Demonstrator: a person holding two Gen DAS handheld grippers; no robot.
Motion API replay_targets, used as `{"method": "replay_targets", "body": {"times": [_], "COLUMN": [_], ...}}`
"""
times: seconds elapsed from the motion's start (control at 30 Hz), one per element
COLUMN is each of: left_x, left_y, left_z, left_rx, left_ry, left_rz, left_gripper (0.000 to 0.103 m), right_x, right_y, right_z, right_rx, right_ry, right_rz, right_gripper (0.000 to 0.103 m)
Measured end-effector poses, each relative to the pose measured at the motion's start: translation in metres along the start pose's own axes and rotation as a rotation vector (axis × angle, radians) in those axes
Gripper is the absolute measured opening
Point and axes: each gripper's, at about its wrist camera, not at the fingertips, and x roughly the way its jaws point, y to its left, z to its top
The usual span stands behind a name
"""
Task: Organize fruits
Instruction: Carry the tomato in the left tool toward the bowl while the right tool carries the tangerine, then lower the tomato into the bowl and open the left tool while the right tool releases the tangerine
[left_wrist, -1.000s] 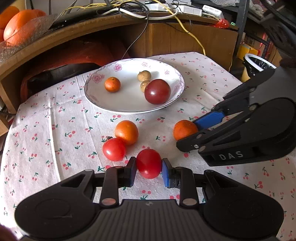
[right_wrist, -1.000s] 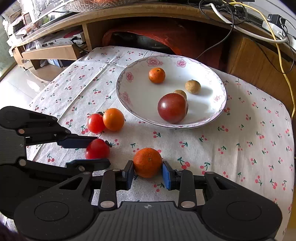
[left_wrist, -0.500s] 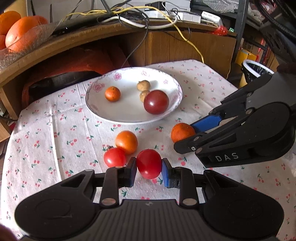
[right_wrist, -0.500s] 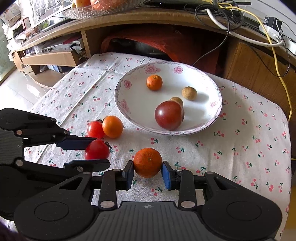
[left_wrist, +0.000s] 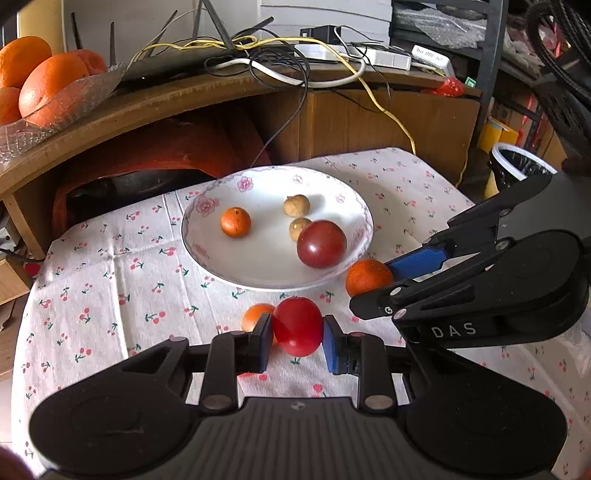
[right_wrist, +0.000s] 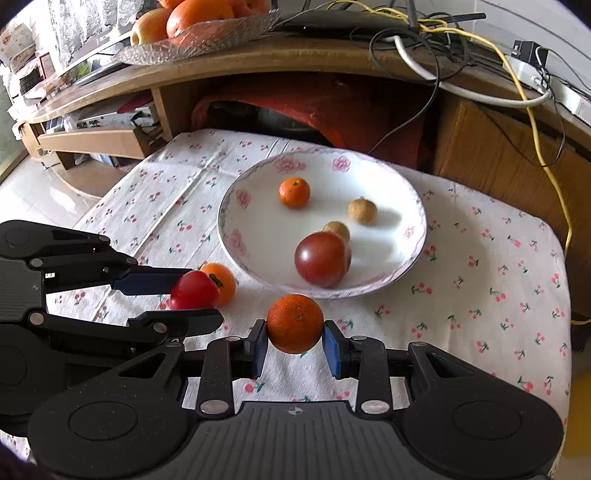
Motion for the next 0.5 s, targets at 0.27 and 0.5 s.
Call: {"method": "replay_targets", "body": {"times": [0.27, 0.5], "left_x": [0.005, 0.014], "left_y": [0.004, 0.006], "left_z": [0.016, 0.022], "left_rx": [-0.021, -0.032], "left_ry": [-0.029, -0.029], "left_rz": [0.016, 0.035], "left_gripper": [0.036, 0.035], "right_x": [-0.001, 0.006], "right_y": [-0.012, -0.02], "right_z": [0.012, 0.015], "right_rx": [0.047, 0.084], "right_ry": [-0.032, -0.039], "right_rz": [-0.012, -0.014], "right_gripper": [0.028, 0.028]}}
